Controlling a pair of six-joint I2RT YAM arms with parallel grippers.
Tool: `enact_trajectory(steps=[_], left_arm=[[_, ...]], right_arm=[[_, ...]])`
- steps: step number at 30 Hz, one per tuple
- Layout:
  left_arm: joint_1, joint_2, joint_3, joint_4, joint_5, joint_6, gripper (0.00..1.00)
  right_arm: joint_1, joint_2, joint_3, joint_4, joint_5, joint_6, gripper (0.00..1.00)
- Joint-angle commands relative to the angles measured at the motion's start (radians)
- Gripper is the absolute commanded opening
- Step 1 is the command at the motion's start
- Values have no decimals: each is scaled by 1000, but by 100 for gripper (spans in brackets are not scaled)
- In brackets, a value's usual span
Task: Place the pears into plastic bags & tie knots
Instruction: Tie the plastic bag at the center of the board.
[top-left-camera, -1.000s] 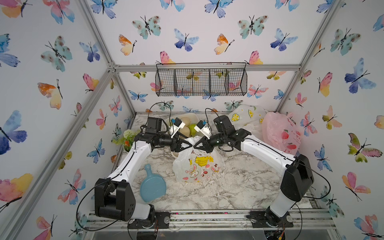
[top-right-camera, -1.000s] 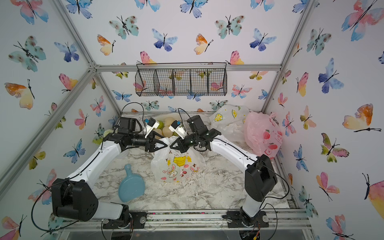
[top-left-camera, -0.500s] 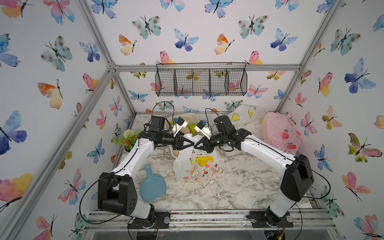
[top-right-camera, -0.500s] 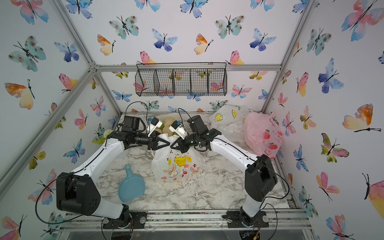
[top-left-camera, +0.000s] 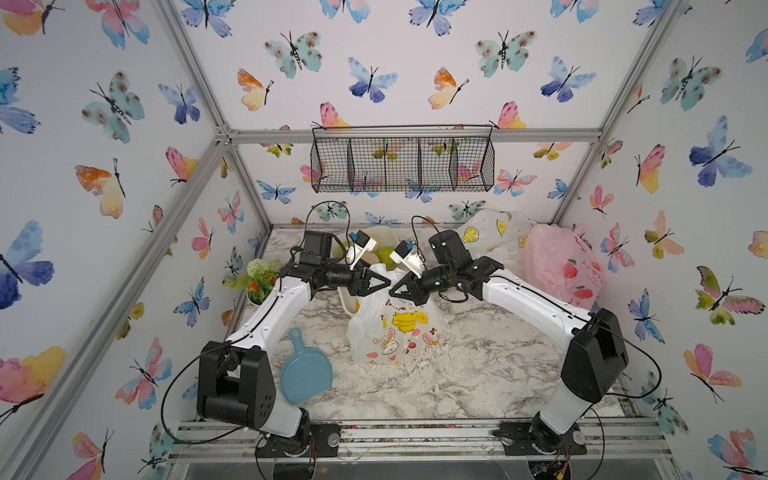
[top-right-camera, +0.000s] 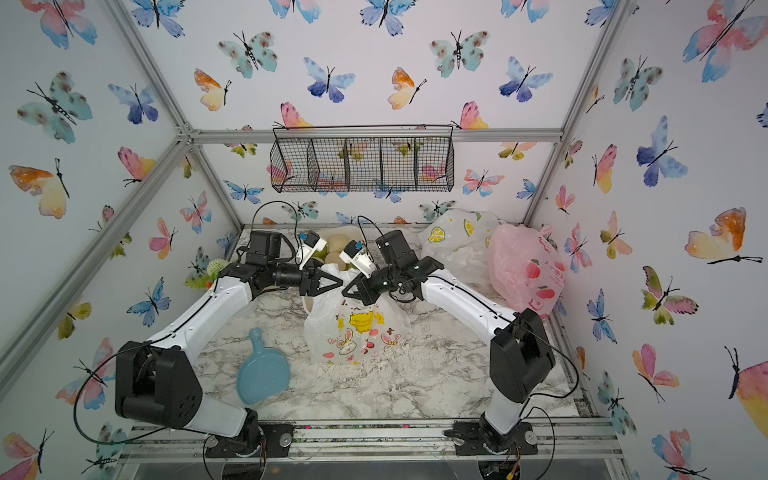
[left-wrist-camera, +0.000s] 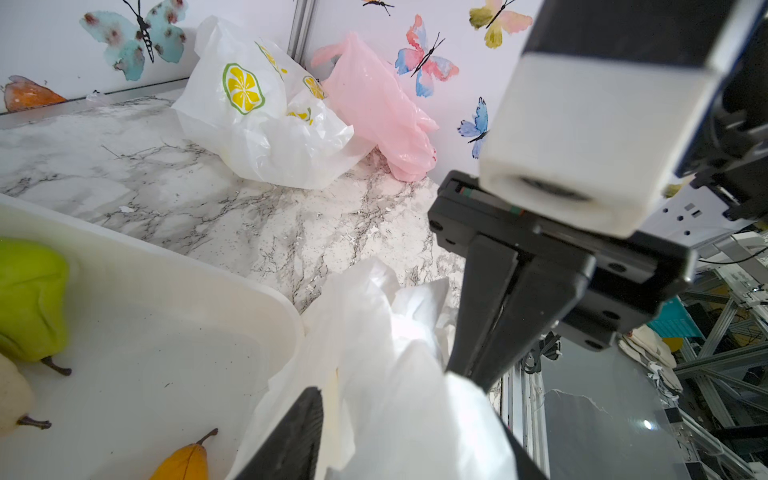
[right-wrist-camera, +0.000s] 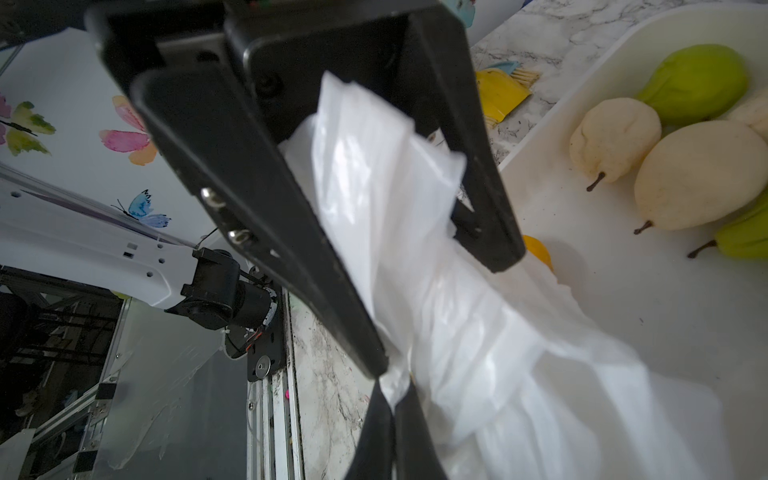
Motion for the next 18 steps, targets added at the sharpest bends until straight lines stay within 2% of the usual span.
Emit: enact_trajectory(steps=[1,4,8,9,11,14,18], left_arm=[[-7,-18,1,76,26,-57,53],[-30,3,-3,75,10,-50,44],[-30,-2,21,-17,-13,51,18],[-29,-3,28,-43,-23,76,11],[-30,-13,29,-69,-37,111,4],[-32,-53,4,-31,-49,104,0],[-53,-112,-35,27,-96,101,0]], right_arm=[[0,-4,-23,-35,-4,-21,3],[0,-4,-25,-34,1,-21,3],[0,-21,-14,-49,21,-17,8],[0,-30,-10,-57,22,-16,12],[1,-52,-6,-71,25,-9,25],[-4,-98,29,-142,49,-27,42],[-6,-177,52,-208,225,-94,59]])
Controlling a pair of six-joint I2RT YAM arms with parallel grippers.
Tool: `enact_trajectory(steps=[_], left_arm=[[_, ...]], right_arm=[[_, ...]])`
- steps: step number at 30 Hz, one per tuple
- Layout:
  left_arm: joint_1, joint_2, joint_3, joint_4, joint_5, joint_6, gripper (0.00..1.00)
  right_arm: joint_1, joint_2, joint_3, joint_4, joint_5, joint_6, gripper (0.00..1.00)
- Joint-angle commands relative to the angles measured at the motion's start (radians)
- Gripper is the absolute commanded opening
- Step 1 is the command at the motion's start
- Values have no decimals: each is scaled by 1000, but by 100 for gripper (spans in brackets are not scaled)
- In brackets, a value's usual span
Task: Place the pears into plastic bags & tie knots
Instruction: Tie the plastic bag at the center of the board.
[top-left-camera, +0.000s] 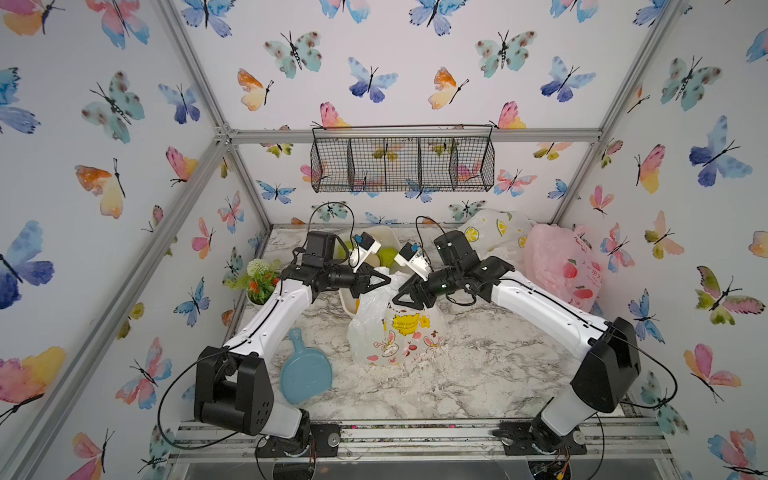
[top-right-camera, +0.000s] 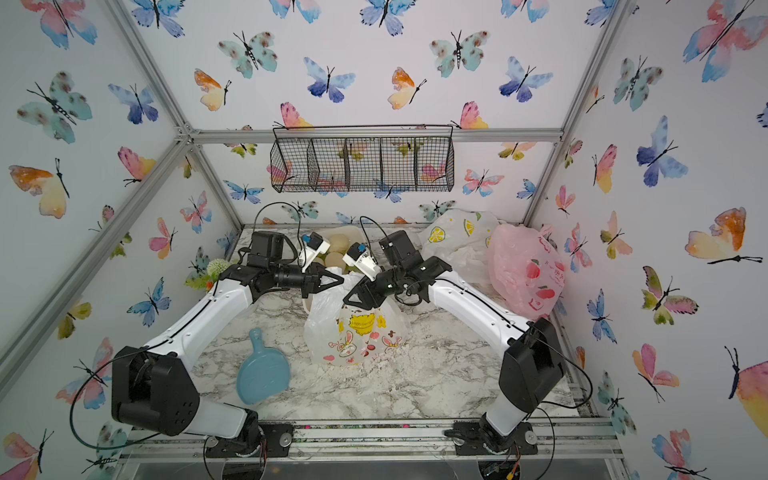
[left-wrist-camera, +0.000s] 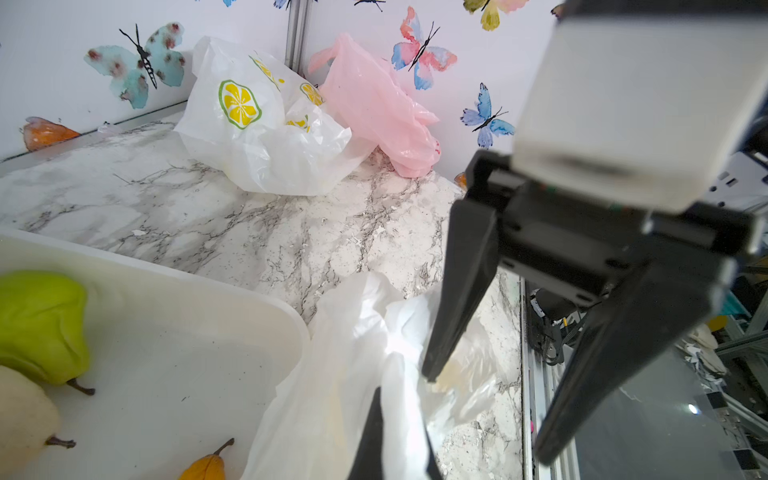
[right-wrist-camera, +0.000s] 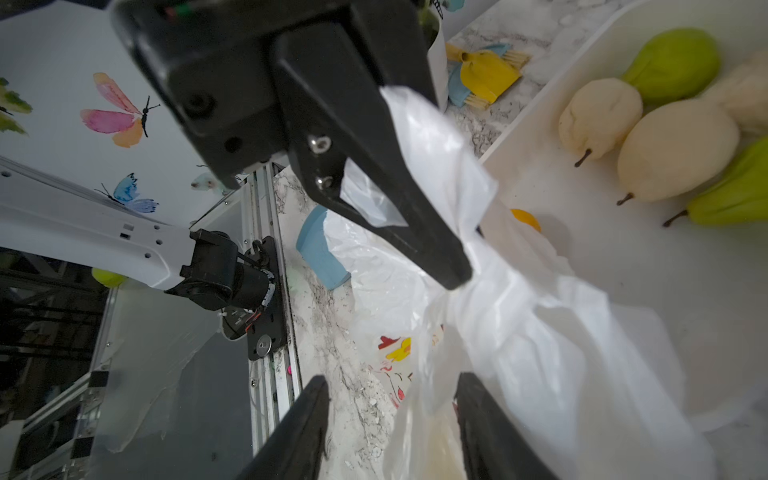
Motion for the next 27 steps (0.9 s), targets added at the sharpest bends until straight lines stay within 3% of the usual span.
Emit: enact_trajectory(steps=[1,4,7,10,23,27], left_arm=[[-17,-68,-18,38,-44,22,0],[-26,-70,-7,40,-63,16,0],[-48,-69,1,36,-83,23,0],[-68,-80,3,31,-105,37,0],[-79,-79,14,24,-128,69,1],[-79,-79,21,21,-116,69,1]], right_arm=[[-4,-88,38,-71,193,-74,63],[-4,-44,106,-152,303,-134,72],[1,66,241,-276,315,-185,77],[4,111,294,-274,306,-191,81],[4,162,315,-293,98,-206,78],[4,170,318,-293,121,-201,77]])
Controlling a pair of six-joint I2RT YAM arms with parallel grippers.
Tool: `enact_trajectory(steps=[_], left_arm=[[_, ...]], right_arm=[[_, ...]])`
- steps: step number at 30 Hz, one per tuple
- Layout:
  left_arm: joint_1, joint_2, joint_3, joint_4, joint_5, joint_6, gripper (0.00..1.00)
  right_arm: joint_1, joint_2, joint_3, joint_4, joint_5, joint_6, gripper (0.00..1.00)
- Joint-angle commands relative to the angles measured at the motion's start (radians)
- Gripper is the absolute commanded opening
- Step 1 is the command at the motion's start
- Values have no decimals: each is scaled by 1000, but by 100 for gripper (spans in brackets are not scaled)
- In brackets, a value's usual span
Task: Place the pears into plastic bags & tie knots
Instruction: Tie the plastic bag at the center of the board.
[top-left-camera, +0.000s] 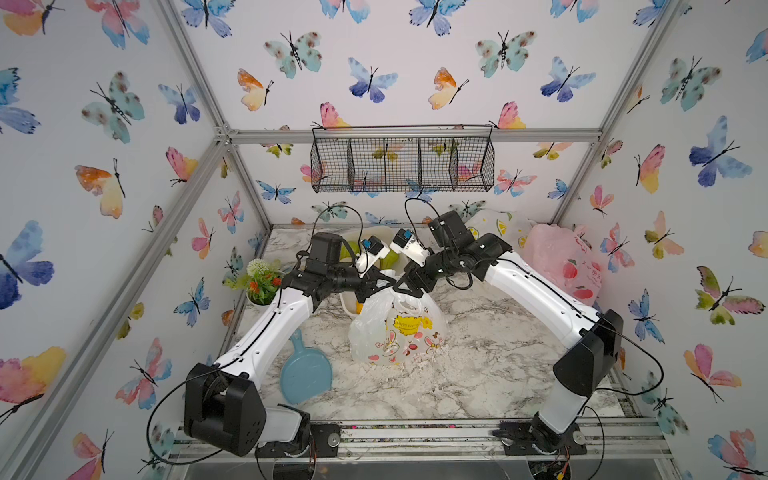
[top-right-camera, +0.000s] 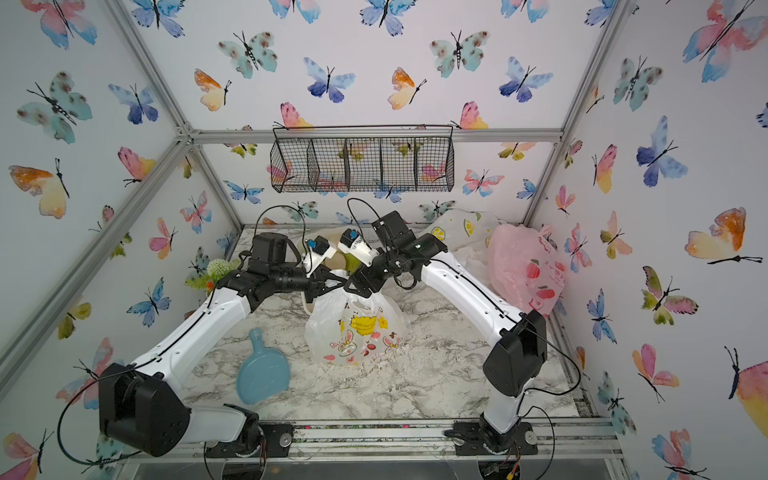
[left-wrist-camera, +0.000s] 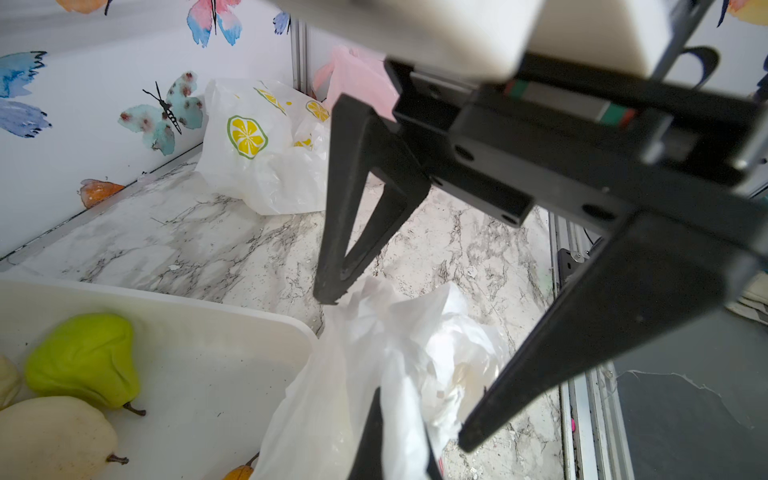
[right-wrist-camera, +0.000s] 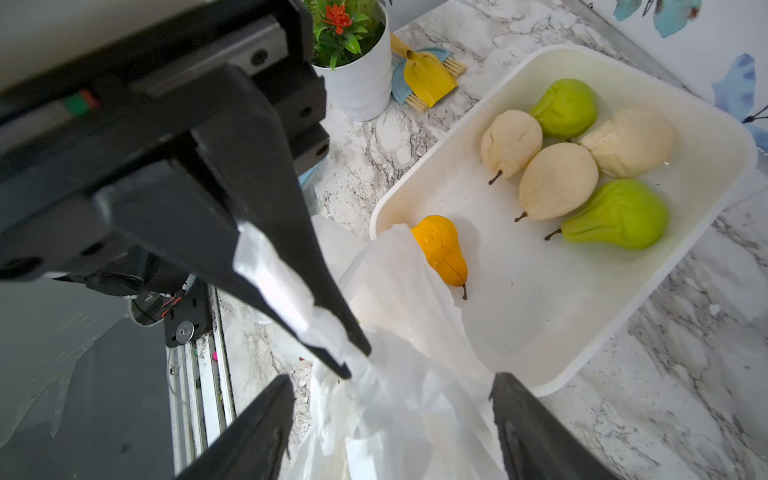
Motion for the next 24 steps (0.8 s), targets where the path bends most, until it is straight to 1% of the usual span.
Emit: enact_trajectory(steps=[1,7,13,18,19,22,24], left_arm=[[-5,-14,31,2,14,16,2],[-5,-9,40,4,15,15,2],[-11,-3,54,3,31,10,2],[-21,0,59,3,37,6,2],[-23,-1,59,3,36,5,2],[-25,0,57,3,28,1,2],[-25,0,56,3,22,-2,2]], right_arm=[[4,22,6,-36,-23,-11,75],[4,41,-37,-27,-8,-24,69],[4,53,-22,-16,-16,-19,60],[4,57,-11,11,-3,13,56],[4,57,-12,17,-6,21,56],[4,52,-16,30,-25,45,66],[4,46,-21,38,-38,53,68]])
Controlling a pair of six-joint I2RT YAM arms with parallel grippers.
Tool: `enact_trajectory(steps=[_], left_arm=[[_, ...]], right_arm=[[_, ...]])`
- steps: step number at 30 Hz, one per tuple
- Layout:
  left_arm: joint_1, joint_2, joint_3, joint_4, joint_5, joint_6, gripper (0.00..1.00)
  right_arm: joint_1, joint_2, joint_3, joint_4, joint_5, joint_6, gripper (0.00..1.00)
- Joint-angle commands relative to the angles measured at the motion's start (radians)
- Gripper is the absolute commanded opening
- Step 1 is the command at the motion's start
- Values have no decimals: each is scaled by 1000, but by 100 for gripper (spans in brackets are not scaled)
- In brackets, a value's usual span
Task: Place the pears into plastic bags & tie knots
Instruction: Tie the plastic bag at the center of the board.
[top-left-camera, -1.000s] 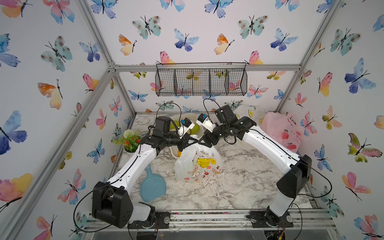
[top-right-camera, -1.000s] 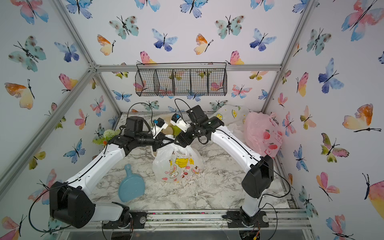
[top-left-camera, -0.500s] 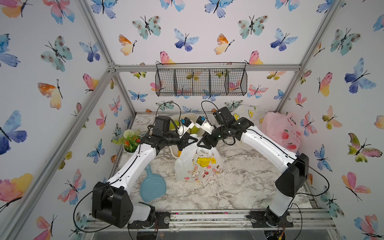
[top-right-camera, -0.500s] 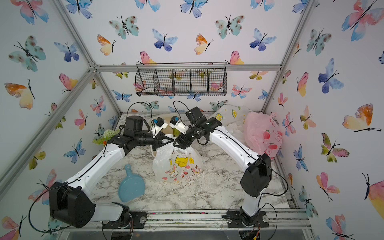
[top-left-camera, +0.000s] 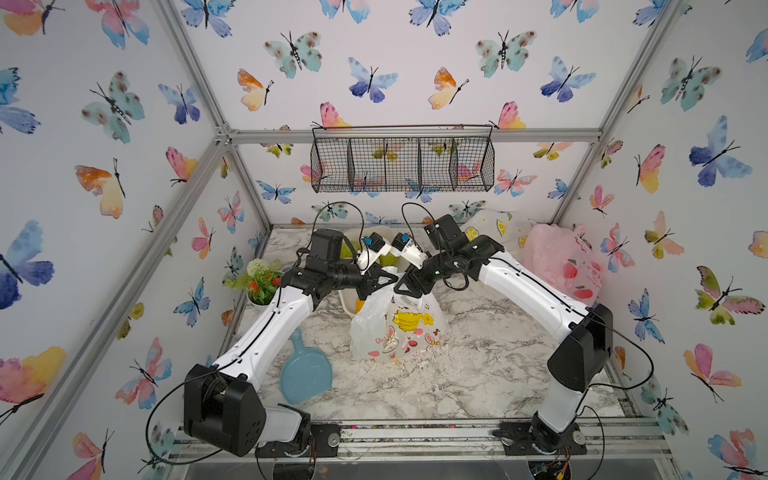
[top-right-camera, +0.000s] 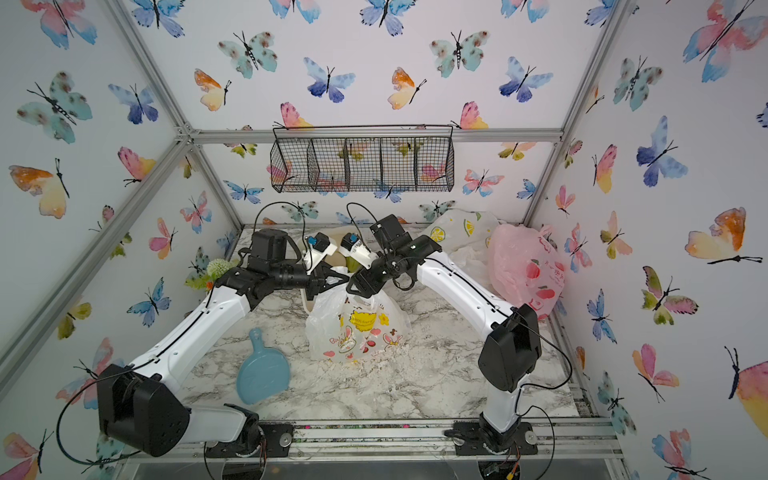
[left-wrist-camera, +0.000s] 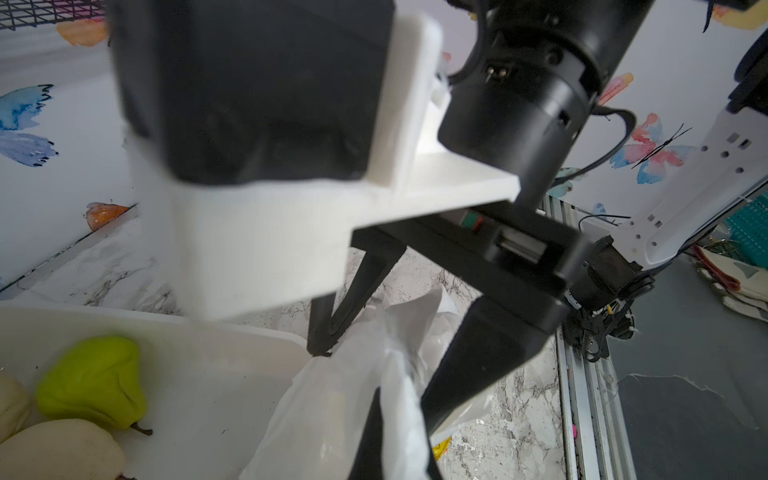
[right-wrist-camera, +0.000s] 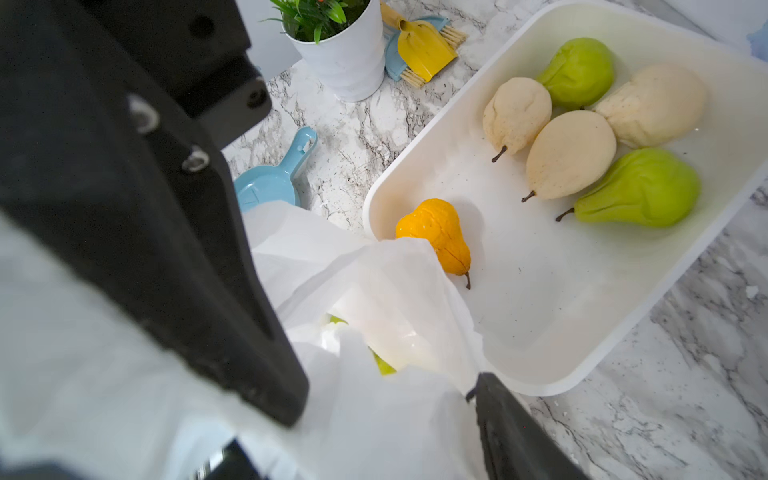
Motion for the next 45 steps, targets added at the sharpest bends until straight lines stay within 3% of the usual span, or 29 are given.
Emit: enact_trajectory(steps=[1,6,11,13,16,20,23,27,32,34,39,45], left_arm=[[-6,-1,21,4,20,-5,2],[-7,3,31,4,23,-14,2],[-7,-1,32,3,39,-28,9],[-5,-13,18,9,38,-30,21],[8,-42,-21,10,7,-23,50],[96,-95,-99,42,27,-40,83],[144,-139,-214,207,58,-121,88],[132,-163,-329,326,97,-194,88],[111,-165,-402,324,21,-198,85],[91,-155,-420,402,-21,-239,81],[-36,-68,-427,573,-50,-342,62],[-62,-165,-501,621,-31,-386,25]], right_arm=[[4,3,-7,34,-35,33,68],[4,19,-20,43,-11,51,56],[4,13,-51,87,31,79,27],[4,-6,-91,124,62,79,22],[4,-45,-156,192,108,69,15],[4,-134,-290,362,87,63,13],[4,-172,-348,433,84,59,13],[4,-167,-361,432,100,44,15],[4,-179,-408,506,109,53,17],[4,-177,-423,526,105,50,17],[4,-194,-527,697,220,55,21],[4,-276,-751,1192,345,102,23]])
